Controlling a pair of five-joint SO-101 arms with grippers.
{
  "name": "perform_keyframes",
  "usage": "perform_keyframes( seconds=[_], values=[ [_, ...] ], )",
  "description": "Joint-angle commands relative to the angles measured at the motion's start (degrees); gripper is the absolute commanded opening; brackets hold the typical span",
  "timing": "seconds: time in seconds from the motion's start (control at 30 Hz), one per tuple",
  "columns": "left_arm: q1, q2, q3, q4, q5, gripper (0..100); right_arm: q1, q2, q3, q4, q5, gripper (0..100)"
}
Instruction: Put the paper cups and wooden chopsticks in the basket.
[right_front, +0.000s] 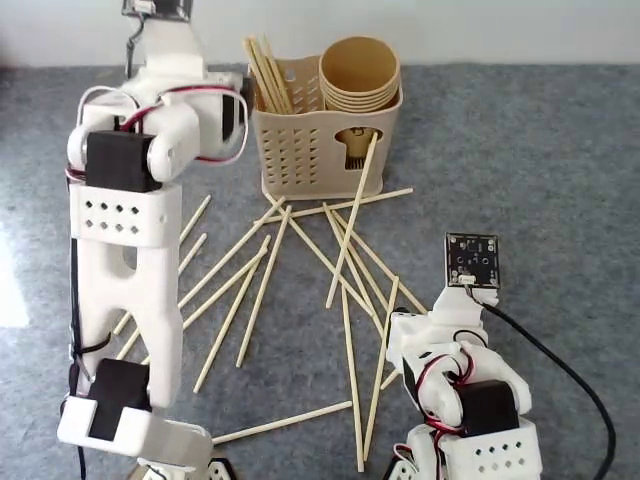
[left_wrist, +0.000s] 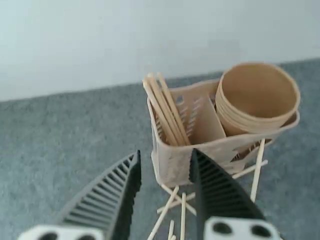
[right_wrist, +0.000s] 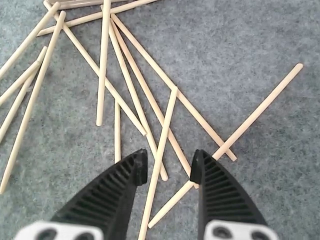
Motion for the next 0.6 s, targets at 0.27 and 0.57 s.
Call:
perform_keyframes(
  seconds=[0.27,0.57],
  values=[
    [-0.26,-3.60,-1.45,15.38,-0.88,10,0.75,-0.13,-0.53,-0.92,-0.62,16.1],
    [-0.97,-13.45,14.37,15.38,-0.97,10,0.75,-0.13,-0.53,-0.92,-0.62,16.1]
  ],
)
